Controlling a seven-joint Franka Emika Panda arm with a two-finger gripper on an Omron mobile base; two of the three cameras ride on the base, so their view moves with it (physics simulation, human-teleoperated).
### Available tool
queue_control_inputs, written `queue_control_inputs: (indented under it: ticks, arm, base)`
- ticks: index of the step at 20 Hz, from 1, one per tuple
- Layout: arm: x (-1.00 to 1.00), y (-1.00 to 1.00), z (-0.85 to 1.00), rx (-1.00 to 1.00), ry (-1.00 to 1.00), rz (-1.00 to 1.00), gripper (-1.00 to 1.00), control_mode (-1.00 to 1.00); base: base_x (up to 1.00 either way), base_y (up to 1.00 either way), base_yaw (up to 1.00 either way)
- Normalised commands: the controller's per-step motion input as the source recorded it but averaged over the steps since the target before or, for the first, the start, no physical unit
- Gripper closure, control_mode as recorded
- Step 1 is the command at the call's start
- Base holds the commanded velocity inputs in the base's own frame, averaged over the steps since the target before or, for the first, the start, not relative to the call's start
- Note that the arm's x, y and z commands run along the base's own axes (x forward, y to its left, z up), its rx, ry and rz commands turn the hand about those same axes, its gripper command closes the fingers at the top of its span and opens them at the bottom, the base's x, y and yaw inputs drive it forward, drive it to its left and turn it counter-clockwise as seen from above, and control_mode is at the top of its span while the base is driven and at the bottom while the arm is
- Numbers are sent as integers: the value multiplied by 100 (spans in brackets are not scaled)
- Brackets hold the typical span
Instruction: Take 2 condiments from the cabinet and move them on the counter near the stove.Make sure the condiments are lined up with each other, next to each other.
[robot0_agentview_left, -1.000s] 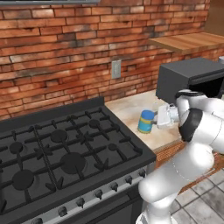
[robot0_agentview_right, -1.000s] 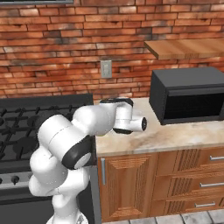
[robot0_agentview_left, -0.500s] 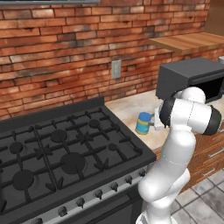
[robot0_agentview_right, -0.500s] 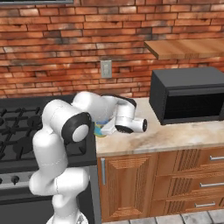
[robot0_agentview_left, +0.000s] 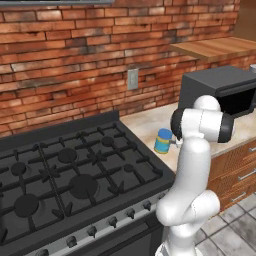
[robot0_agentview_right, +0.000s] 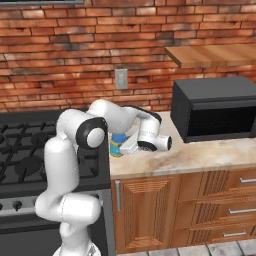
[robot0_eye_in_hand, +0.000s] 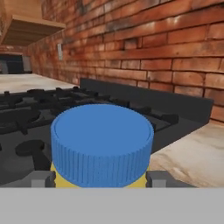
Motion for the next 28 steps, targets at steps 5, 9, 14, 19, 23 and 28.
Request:
queue_control_inputs:
  ticks: [5,9,14,19,23,28]
  arm:
    - [16,0,-20,0,0,0,100,-100]
    - [13,0,-21,0,0,0,100,-100]
    - [3,4,-22,0,1,0,-100,-100]
    - [0,0,-4,0,0,0,-100,-100]
    - [-1,0,0,0,0,-1,-100,-100]
    - [-9,5,1,0,0,-3,-100,-100]
  base:
    - [0,0,0]
    - [0,0,0]
    - [0,0,0]
    - [0,0,0]
    - [0,0,0]
    - [0,0,0]
